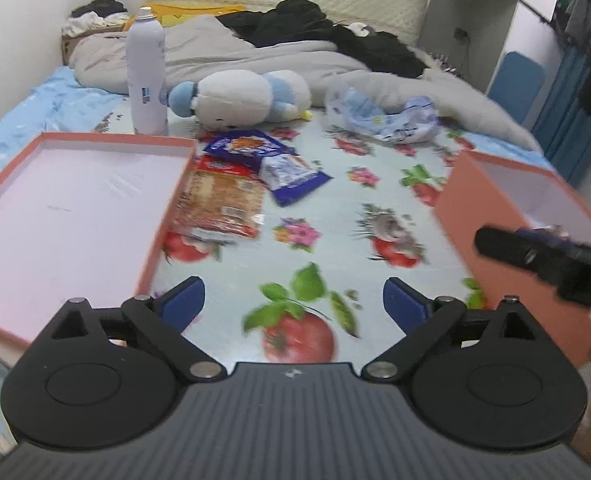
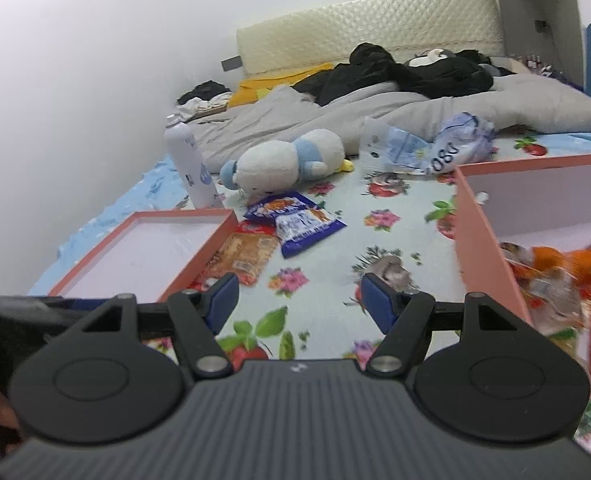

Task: Organize snacks
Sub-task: 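Withdraw both open tools from the deep box toward the snack pile, then grasp the clear red-label jerky bag with the left tool while the right tool grasps the blue spicy-cabbage bag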

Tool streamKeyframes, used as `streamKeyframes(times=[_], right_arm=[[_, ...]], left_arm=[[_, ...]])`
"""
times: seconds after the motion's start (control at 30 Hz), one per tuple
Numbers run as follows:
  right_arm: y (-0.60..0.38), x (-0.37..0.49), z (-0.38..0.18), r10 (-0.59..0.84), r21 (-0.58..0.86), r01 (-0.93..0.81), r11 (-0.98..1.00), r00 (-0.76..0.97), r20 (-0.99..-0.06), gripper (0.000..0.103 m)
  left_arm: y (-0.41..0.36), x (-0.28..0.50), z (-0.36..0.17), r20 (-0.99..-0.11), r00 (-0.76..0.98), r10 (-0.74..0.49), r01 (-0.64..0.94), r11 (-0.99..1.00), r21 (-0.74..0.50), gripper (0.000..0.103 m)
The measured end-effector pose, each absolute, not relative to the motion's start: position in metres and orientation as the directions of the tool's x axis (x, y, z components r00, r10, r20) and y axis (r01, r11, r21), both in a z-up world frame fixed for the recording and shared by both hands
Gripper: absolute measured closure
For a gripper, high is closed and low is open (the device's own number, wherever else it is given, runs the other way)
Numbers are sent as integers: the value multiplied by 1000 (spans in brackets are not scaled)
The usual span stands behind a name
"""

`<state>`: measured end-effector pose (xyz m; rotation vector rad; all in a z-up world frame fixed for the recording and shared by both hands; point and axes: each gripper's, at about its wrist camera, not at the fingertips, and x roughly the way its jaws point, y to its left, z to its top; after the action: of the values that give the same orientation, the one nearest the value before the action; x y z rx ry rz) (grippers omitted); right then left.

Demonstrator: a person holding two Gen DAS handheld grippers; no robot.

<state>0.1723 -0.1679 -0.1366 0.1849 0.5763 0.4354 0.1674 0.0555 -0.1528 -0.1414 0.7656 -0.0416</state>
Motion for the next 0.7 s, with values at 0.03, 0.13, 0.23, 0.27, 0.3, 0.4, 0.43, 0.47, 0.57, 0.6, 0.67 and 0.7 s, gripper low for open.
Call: streamKeyframes(times=[0.03,0.13,0.23,0.27,0.3,0.4,0.43,0.47,0.57,0.6,0.67,0.7], right_arm=[[-165,179,-138,453,289,-352,890,746,-488,33],[-155,205,-145,473,290,-374,881,732,-491,28],[-147,233,-156,498,320,-382,867,707,-503,14],[-145,242,-159,509,331,-388,860,695,-508,14],[-143,252,-162,520,342,-393,854,682,-514,14],[-134,280,-171,548,337,-432,836,651,-525,14],[-131,294,-175,561,340,-446,828,635,-531,14],[-127,306,-178,566,339,-454,824,623,-540,14],[-112,344,-189,558,284,-493,822,603,-570,14],[-103,357,-192,546,241,-514,823,601,-584,14],[-88,379,-201,538,184,-556,811,583,-609,15],[-79,390,-205,542,157,-583,797,574,-614,15]], left_arm=[[58,174,-158,-691,719,-78,-22,991,-135,5],[66,196,-172,-699,712,-61,-35,992,-123,5],[76,218,-188,-716,696,-62,-55,989,-140,5],[78,225,-193,-721,690,-60,-64,988,-143,5],[80,231,-196,-722,690,-56,-68,988,-142,5],[83,252,-206,-724,688,-57,-58,989,-133,5],[83,258,-208,-723,688,-56,-56,990,-131,5],[82,265,-209,-723,689,-51,-56,991,-123,5],[79,288,-216,-723,690,-26,-41,996,-75,5],[79,297,-220,-731,682,-19,-39,997,-63,5],[80,314,-229,-743,669,-15,-37,998,-53,6],[80,322,-234,-752,659,-5,-41,998,-43,6]])
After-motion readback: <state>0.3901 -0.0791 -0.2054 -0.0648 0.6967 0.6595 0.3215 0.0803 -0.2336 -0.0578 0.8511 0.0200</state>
